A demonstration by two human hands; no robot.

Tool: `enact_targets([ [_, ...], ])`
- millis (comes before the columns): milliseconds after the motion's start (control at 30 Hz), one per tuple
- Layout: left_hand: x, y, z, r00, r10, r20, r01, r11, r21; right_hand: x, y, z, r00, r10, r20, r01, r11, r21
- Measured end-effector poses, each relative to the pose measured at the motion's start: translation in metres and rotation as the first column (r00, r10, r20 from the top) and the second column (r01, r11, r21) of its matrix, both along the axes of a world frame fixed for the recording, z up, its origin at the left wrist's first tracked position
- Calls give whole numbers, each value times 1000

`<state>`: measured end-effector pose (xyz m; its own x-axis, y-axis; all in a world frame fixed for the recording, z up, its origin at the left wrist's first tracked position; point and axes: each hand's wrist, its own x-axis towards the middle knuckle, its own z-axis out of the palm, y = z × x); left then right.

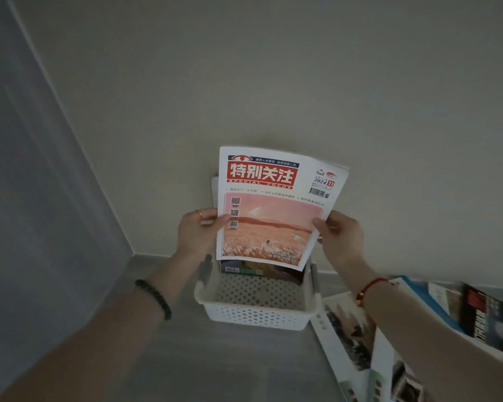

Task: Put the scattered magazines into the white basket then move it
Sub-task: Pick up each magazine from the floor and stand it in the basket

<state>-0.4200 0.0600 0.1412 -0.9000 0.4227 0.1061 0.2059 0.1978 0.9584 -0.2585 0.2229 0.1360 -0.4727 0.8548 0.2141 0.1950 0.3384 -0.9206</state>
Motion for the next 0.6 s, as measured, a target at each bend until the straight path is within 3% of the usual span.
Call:
enact_targets([
  [233, -32, 16, -62, 988, 52, 147, -48, 998, -29, -35, 4, -46, 987, -150, 49, 153, 987, -53],
  [400, -39, 21, -91, 973, 79, 215, -77, 997, -17, -44, 1, -76, 988, -155, 10, 155, 977, -144],
  [500, -41, 22, -97, 971, 143, 193, -140, 990, -32, -45, 1, -83, 984, -179, -24, 171, 967, -187],
  [600, -39, 26, -95, 981, 91, 169, -93, 996, 4, -44, 5, -86, 968, -250, -18, 243, 952, -189],
])
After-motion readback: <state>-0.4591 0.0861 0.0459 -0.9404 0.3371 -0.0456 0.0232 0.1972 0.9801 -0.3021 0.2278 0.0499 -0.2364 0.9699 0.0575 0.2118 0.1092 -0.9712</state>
